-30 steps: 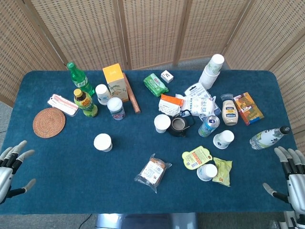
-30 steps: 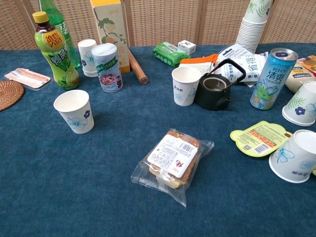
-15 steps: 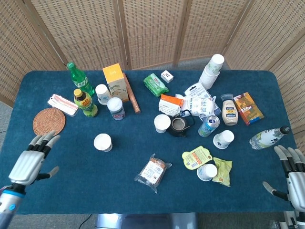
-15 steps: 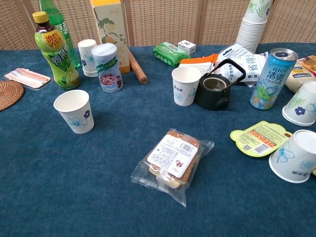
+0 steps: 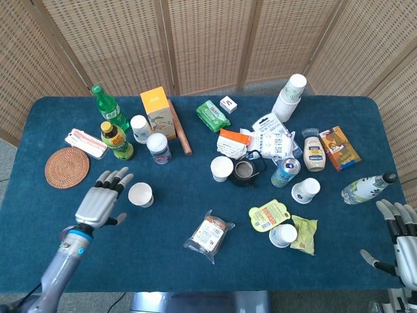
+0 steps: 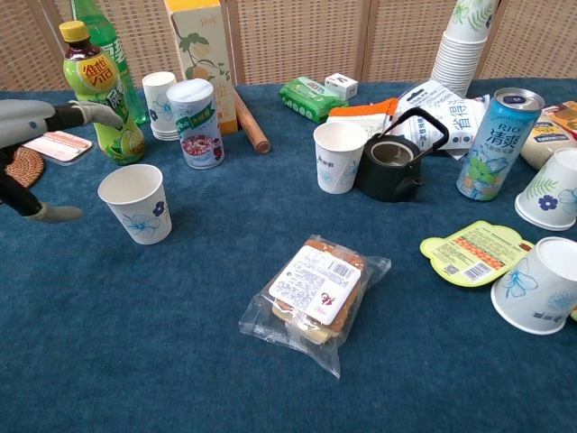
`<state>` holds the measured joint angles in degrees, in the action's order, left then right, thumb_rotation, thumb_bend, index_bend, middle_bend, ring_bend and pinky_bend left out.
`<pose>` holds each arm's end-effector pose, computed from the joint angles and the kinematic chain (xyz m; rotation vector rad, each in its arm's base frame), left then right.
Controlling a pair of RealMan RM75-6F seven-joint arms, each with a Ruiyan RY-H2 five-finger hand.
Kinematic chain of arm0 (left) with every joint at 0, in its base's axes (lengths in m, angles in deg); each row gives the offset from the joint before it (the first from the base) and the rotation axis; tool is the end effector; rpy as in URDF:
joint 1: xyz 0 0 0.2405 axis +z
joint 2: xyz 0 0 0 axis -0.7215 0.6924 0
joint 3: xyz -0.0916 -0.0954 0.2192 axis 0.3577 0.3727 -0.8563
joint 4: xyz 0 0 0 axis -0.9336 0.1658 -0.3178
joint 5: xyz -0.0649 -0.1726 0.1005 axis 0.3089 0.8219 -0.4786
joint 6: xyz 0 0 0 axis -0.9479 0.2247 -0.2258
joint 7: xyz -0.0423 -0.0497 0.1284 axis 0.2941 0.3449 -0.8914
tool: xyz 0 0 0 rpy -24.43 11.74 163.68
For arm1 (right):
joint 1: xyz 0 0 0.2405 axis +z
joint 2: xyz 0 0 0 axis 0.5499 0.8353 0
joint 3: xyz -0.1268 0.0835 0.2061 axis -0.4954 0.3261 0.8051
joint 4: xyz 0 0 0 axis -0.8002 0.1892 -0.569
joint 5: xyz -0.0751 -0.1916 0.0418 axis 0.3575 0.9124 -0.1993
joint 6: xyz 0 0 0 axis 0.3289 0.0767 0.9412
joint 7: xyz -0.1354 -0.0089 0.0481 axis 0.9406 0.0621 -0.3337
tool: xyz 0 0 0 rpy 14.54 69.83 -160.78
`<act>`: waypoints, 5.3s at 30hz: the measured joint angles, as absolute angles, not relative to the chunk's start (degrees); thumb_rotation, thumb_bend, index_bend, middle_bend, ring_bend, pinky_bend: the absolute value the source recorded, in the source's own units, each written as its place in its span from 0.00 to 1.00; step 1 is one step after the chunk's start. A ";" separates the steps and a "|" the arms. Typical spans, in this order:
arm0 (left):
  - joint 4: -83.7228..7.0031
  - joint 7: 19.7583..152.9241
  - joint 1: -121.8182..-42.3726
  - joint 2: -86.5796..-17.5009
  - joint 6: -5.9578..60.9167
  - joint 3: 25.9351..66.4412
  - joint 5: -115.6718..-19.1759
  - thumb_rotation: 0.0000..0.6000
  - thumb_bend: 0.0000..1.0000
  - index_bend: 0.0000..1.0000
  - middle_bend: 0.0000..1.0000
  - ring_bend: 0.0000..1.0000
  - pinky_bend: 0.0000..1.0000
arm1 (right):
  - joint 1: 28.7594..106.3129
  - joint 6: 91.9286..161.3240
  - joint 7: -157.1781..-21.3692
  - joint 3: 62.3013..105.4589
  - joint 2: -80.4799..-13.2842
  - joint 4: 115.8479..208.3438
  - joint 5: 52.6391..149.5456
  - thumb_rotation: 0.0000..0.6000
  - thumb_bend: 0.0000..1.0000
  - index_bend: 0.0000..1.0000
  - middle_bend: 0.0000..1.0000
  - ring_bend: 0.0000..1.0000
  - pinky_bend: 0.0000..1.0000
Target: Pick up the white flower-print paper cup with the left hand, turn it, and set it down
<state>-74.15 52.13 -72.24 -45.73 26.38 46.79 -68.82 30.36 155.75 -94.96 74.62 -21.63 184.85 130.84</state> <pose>-0.1819 0.2622 0.0397 -1.7580 -1.0090 -0.7856 -0.3024 -0.1315 0.1922 1.3139 -0.9387 1.0088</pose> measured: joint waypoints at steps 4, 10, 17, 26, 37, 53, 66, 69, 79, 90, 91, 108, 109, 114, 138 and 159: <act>-73.18 47.28 -75.11 -49.44 26.56 47.63 -64.03 1.00 0.31 0.00 0.00 0.00 0.07 | 30.34 155.82 -96.30 74.72 -21.29 184.58 130.58 1.00 0.09 0.00 0.00 0.00 0.07; -72.13 42.07 -78.14 -53.53 29.33 48.17 -58.27 1.00 0.31 0.00 0.00 0.00 0.15 | 30.30 155.89 -98.02 74.93 -20.89 184.12 130.05 1.00 0.09 0.00 0.00 0.00 0.07; -70.28 41.23 -80.68 -55.50 30.03 48.40 -55.32 1.00 0.31 0.07 0.09 0.12 0.28 | 30.28 155.99 -98.54 75.08 -20.76 183.92 129.85 1.00 0.09 0.00 0.00 0.00 0.07; -68.59 39.93 -82.80 -57.33 30.79 47.75 -52.37 1.00 0.31 0.12 0.32 0.31 0.34 | 30.37 155.63 -99.17 75.23 -20.68 183.67 129.32 1.00 0.09 0.00 0.00 0.00 0.07; -68.70 43.92 -82.83 -56.85 31.28 46.94 -53.66 1.00 0.31 0.14 0.37 0.33 0.36 | 30.40 155.52 -99.40 75.30 -20.71 183.50 129.16 1.00 0.09 0.00 0.00 0.00 0.07; -64.58 82.01 -76.48 -54.36 28.53 45.19 -72.10 1.00 0.31 0.19 0.42 0.37 0.39 | 30.39 155.47 -98.08 75.20 -21.03 183.83 129.29 1.00 0.10 0.00 0.00 0.00 0.07; -51.50 100.99 -71.65 -55.62 27.34 42.43 -81.25 1.00 0.31 0.19 0.43 0.37 0.38 | 30.45 155.31 -97.57 75.20 -21.26 183.85 129.26 1.00 0.09 0.00 0.00 0.00 0.07; -50.78 99.98 -71.39 -55.80 27.35 42.27 -81.20 1.00 0.31 0.19 0.43 0.37 0.38 | 30.42 155.32 -97.69 75.19 -21.23 183.83 129.21 1.00 0.10 0.00 0.00 0.00 0.07; -52.61 84.49 -70.73 -53.82 27.58 41.49 -77.56 1.00 0.31 0.14 0.10 0.00 0.00 | 30.42 155.35 -97.16 75.15 -21.34 183.92 129.36 1.00 0.10 0.00 0.00 0.00 0.07; -64.48 64.89 -70.75 -48.37 29.08 41.32 -69.28 1.00 0.31 0.11 0.00 0.00 0.00 | 30.37 155.48 -96.98 75.02 -21.29 184.11 129.69 1.00 0.09 0.00 0.00 0.00 0.07; -64.83 64.08 -70.95 -48.29 29.13 41.34 -69.24 1.00 0.31 0.11 0.00 0.00 0.00 | 30.37 155.48 -96.97 75.01 -21.27 184.13 129.70 1.00 0.09 0.00 0.00 0.00 0.07; -70.79 40.00 -79.22 -52.44 29.73 43.42 -55.71 1.00 0.31 0.08 0.00 0.00 0.00 | 30.34 155.57 -98.00 75.05 -20.98 184.00 129.63 1.00 0.09 0.00 0.00 0.00 0.07; -70.86 38.89 -79.72 -52.97 29.94 43.46 -54.70 1.00 0.31 0.08 0.00 0.00 0.00 | 30.34 155.58 -98.07 75.06 -20.96 183.98 129.63 1.00 0.09 0.00 0.00 0.00 0.07; -71.00 34.08 -82.09 -55.34 31.40 43.72 -49.38 1.00 0.31 0.08 0.00 0.00 0.00 | 30.37 155.38 -98.49 75.10 -20.89 183.85 129.38 1.00 0.09 0.00 0.00 0.00 0.07; -67.61 29.64 -86.73 -58.87 35.48 43.05 -42.39 1.00 0.32 0.17 0.25 0.00 0.00 | 30.37 155.22 -99.45 75.29 -20.71 183.56 128.82 1.00 0.10 0.00 0.00 0.00 0.07; -69.31 34.94 -85.86 -57.08 37.00 42.36 -46.00 1.00 0.36 0.26 0.41 0.11 0.16 | 30.47 154.92 -99.30 75.11 -20.81 183.54 129.07 1.00 0.10 0.00 0.00 0.00 0.07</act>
<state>-69.31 34.94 -85.86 -57.08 37.00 42.36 -46.00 30.47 154.92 -99.30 75.11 -20.81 183.54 129.07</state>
